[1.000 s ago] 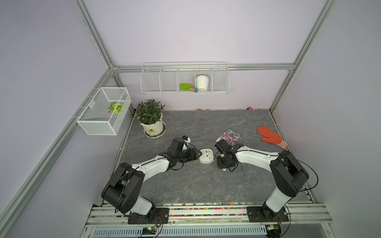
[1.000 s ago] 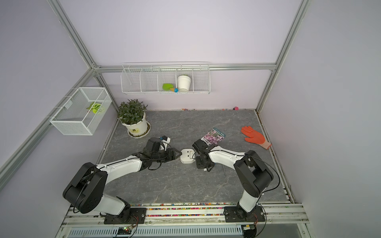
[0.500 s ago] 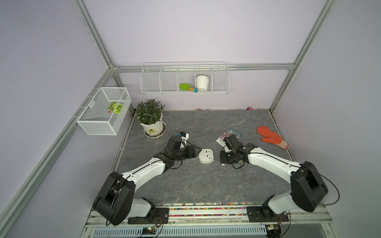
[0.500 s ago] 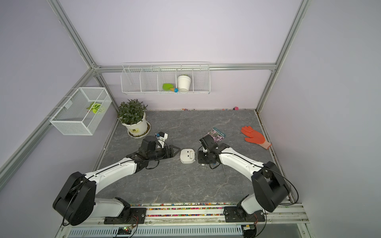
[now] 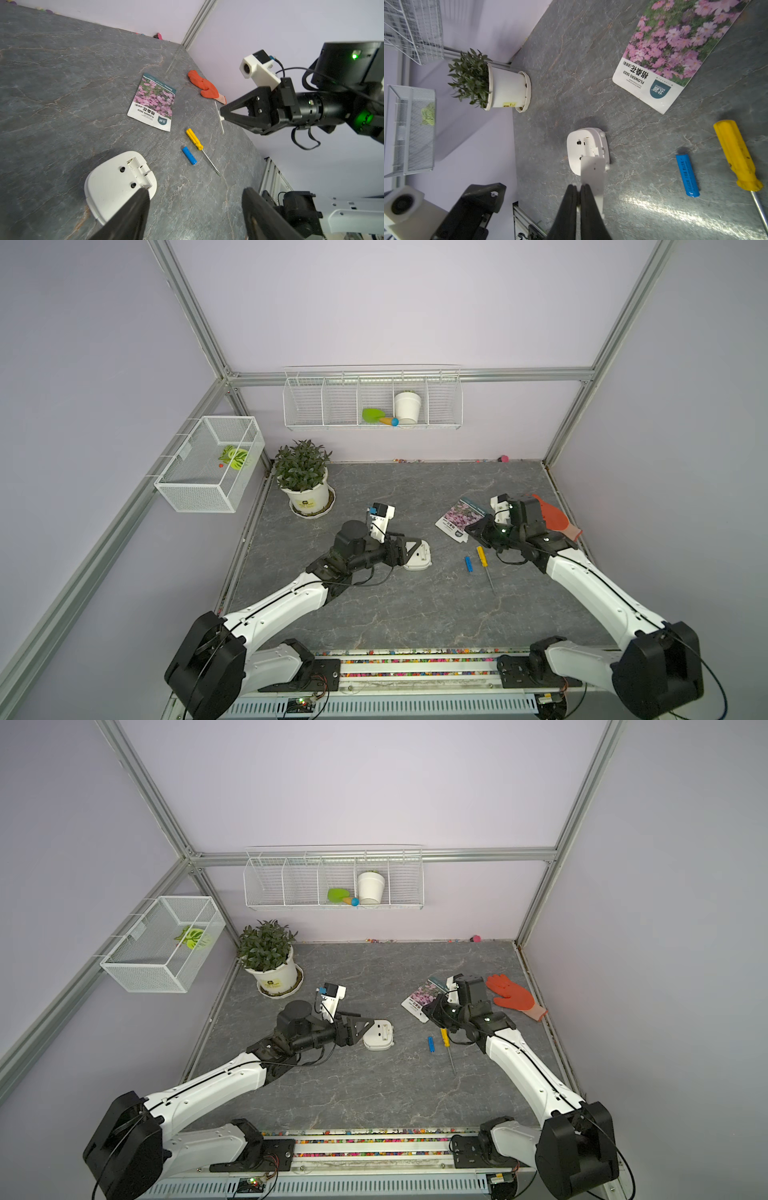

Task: Remove the battery from the alarm
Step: Pick up the cover from the center of the board.

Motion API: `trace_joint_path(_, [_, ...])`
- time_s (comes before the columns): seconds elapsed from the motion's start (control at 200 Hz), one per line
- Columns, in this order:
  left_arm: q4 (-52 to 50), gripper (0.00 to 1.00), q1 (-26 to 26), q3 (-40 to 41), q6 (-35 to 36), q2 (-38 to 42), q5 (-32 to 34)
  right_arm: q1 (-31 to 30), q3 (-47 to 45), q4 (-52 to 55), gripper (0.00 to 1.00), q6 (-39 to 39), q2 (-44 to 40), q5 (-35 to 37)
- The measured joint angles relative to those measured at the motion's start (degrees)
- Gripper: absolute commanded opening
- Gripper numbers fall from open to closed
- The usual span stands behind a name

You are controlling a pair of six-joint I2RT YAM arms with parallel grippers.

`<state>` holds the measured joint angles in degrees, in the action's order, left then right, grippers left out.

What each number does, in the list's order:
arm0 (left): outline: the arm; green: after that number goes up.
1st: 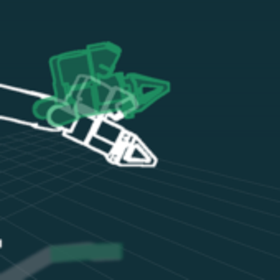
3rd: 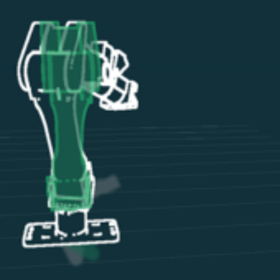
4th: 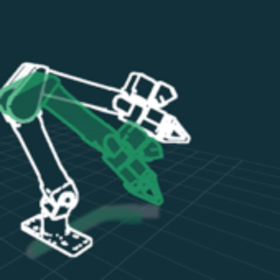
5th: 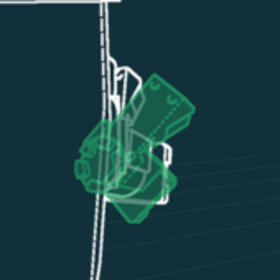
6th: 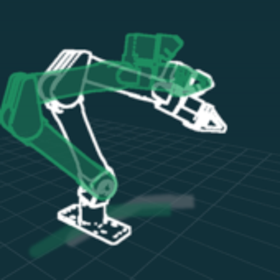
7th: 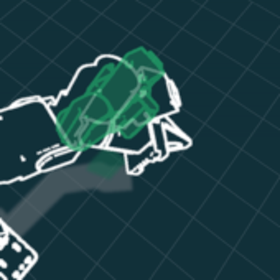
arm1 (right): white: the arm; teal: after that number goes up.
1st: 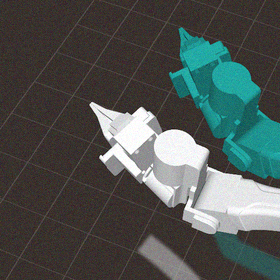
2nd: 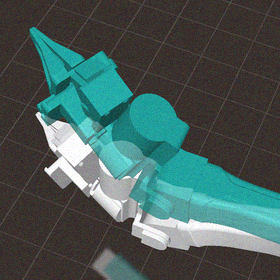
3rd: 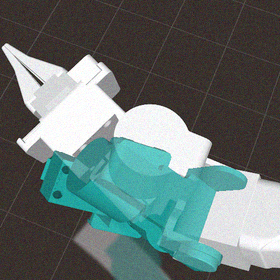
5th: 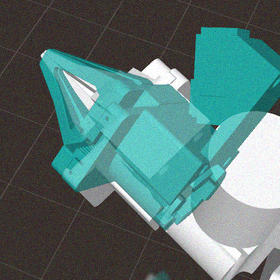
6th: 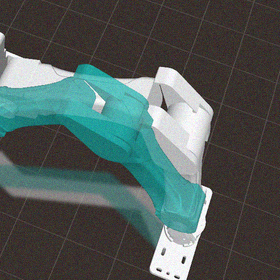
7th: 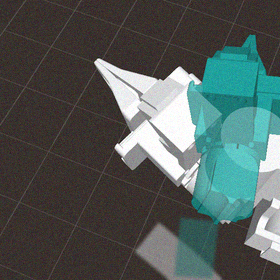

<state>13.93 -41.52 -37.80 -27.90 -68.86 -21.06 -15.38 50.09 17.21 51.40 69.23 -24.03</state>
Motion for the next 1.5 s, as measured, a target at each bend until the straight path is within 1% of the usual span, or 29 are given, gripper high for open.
trace_joint_path(0.24, [-0.28, 0.74, -7.21, -1.18, 6.12, -1.05, 7.34, 0.79, -3.28, -7.23, 0.13, 7.67, -1.49, -1.84])
trace_joint_path(0.395, [-0.37, 0.73, -10.62, -6.34, 9.66, -6.82, 10.43, 0.79, -6.12, -10.82, 0.13, 12.41, -3.13, -1.70])
trace_joint_path(0.51, [-0.11, 0.72, -11.85, -10.54, 11.34, -11.72, 10.80, 0.79, -6.91, -12.37, 0.13, 14.45, -3.87, -1.55])
trace_joint_path(0.64, [-0.04, 0.71, -12.33, -13.94, 12.48, -16.46, 11.08, 0.79, -7.28, -13.14, 0.13, 15.85, -4.79, -1.49])
trace_joint_path(0.87, [-0.28, 0.61, -12.39, -20.17, 13.84, -22.69, 11.10, 0.79, -7.61, -13.27, 0.13, 16.96, -6.21, -1.25])
trace_joint_path(0.965, [0.15, 0.60, -12.39, -22.51, 14.05, -24.81, 10.19, 0.79, -7.72, -13.25, 0.13, 17.20, -6.32, -1.09])
trace_joint_path(1.115, [0.66, 0.59, -12.41, -22.77, 14.08, -25.68, 8.83, 0.79, -7.72, -13.25, 0.13, 17.25, -6.32, -1.07])
trace_joint_path(1.19, [0.87, 0.57, -12.44, -22.80, 14.03, -26.03, 8.11, 0.79, -7.72, -13.25, 0.13, 17.40, -6.32, -1.07])
trace_joint_path(1.505, [1.07, 0.42, -12.55, -25.00, 13.33, -29.33, 5.68, 0.79, -7.82, -13.25, 0.13, 17.86, -6.32, -1.07])
